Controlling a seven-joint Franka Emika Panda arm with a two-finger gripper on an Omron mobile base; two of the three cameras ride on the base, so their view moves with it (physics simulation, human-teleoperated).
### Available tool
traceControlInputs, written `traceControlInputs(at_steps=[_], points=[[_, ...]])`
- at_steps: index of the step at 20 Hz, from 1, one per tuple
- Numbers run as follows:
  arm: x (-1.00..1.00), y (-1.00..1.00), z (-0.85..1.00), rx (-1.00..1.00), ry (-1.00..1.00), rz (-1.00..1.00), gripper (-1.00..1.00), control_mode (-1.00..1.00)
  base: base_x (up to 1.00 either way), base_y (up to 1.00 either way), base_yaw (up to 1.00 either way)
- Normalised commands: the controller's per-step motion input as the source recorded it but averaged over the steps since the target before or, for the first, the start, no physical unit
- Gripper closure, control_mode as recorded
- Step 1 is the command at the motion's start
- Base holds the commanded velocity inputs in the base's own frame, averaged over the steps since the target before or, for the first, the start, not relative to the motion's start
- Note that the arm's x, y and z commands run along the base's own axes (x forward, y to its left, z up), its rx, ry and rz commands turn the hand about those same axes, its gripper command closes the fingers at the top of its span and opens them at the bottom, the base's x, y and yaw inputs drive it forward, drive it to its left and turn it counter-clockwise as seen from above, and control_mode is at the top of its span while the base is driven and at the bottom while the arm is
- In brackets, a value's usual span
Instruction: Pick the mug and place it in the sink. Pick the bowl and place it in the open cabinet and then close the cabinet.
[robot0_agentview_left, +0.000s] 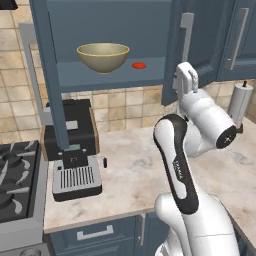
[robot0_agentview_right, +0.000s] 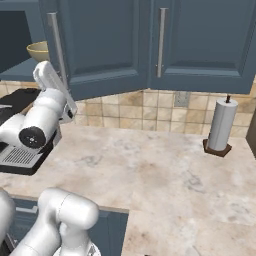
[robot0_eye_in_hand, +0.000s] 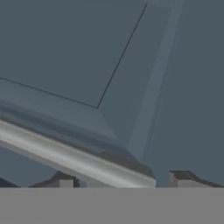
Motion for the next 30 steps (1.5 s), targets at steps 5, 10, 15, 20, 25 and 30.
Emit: traceControlInputs(at_steps=[5,10,15,20,25,30], points=[[0.97,0.03,0.0,0.0,0.06,-0.23,-1.0,-1.0,0.0,0.0,0.0],[0.96,0.0,0.0,0.08,0.15,-0.21,-1.0,-1.0,0.0,0.0,0.0],[0.94,0.0,0.07,0.17,0.32,-0.18,-1.0,-1.0,0.0,0.0,0.0],[0.91,0.0,0.19,0.2,0.46,-0.17,-1.0,-1.0,0.0,0.0,0.0],[0.9,-0.04,0.13,0.26,0.52,-0.14,-1.0,-1.0,0.0,0.0,0.0],[0.56,-0.01,-0.1,0.32,0.39,-0.07,-1.0,-1.0,0.0,0.0,0.0]])
